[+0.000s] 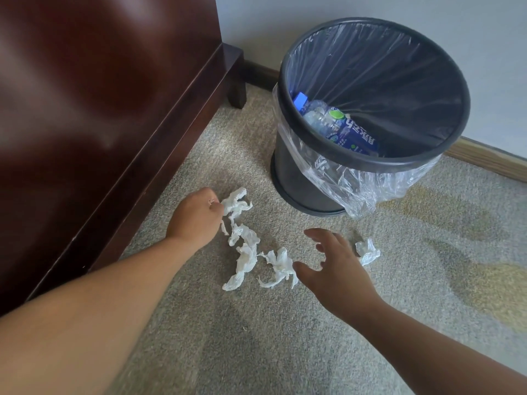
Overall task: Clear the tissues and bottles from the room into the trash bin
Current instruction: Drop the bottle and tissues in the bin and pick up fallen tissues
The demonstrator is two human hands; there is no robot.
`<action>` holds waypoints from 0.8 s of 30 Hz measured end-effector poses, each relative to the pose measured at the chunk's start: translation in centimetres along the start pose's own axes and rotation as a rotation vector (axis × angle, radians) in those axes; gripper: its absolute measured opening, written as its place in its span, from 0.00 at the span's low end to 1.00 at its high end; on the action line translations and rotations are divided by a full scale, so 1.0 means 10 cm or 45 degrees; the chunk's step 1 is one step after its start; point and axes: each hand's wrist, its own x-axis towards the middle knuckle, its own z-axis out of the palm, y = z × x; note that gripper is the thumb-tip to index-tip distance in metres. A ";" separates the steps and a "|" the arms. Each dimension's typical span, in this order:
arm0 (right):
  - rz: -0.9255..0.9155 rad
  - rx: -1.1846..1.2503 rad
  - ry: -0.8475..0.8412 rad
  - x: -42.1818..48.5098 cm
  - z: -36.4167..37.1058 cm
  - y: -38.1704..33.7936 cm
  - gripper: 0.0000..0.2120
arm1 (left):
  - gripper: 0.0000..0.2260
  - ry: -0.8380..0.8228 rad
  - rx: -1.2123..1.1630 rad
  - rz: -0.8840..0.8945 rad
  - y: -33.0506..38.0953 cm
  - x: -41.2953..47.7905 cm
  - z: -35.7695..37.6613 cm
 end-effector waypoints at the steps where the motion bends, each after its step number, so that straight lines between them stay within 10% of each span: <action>1: 0.005 0.000 0.000 0.00 0.00 0.00 0.28 | 0.08 0.005 0.021 0.017 0.02 0.03 0.02; 24: 0.000 0.006 0.006 0.04 0.01 -0.02 0.27 | 0.17 -0.022 0.233 0.141 0.11 0.22 0.23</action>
